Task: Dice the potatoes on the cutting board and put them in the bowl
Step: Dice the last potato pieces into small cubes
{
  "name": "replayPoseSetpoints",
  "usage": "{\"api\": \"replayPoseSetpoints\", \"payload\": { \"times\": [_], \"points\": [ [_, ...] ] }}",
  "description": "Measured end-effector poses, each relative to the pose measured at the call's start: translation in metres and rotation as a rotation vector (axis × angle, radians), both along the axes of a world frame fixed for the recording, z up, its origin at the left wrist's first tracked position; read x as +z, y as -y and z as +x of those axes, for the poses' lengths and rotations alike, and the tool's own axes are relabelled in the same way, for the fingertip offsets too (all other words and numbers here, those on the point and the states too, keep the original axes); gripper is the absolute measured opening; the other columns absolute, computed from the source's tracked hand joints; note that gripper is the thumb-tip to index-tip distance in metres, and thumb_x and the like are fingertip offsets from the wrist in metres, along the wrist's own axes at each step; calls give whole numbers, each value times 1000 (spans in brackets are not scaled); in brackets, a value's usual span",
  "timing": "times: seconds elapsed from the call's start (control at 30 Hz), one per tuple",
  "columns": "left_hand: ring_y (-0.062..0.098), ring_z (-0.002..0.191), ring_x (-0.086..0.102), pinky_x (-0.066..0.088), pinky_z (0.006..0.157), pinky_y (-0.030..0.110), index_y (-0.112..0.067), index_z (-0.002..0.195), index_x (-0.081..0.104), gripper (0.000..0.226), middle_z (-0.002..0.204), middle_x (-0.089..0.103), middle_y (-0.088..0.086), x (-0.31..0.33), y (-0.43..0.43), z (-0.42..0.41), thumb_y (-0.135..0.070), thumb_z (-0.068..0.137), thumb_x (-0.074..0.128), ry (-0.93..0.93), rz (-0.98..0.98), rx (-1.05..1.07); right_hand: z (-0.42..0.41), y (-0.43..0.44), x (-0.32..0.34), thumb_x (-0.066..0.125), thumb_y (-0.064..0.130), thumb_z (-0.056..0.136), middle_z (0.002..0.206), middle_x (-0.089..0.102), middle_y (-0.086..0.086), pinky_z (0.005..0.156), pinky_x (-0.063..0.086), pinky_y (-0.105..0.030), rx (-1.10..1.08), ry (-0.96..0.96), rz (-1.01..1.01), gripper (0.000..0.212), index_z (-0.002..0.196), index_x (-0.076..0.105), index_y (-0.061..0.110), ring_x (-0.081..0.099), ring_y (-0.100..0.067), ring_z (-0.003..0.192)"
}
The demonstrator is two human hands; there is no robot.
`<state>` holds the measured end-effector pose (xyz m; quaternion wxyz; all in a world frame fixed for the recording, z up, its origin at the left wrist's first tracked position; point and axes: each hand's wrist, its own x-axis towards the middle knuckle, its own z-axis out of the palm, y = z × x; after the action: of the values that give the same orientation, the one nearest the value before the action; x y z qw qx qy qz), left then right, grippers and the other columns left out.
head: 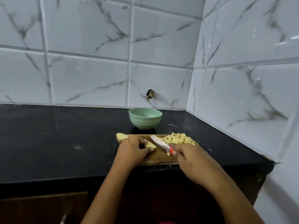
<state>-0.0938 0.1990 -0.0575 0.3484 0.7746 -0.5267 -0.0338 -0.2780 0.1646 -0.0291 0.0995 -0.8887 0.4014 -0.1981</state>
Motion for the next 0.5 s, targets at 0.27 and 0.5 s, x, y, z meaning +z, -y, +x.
{"api": "replayPoseSetpoints", "payload": {
  "times": [0.27, 0.5],
  "points": [
    [4, 82, 54, 44, 75, 22, -26, 123, 62, 44, 113, 65, -8, -1, 2, 1, -46, 84, 65, -2, 23, 4, 16, -12, -5, 31, 26, 103, 91, 56, 7, 54, 43, -24, -44, -66, -160, 44, 145, 34, 41, 52, -7, 70],
    [6, 92, 58, 45, 78, 22, -27, 124, 62, 43, 113, 67, -7, -2, 2, 1, -45, 85, 65, 11, 10, 4, 20, -17, -7, 37, 18, 101, 91, 55, 7, 50, 36, -23, -52, -161, -217, 53, 148, 26, 40, 47, -8, 68]
  ]
}}
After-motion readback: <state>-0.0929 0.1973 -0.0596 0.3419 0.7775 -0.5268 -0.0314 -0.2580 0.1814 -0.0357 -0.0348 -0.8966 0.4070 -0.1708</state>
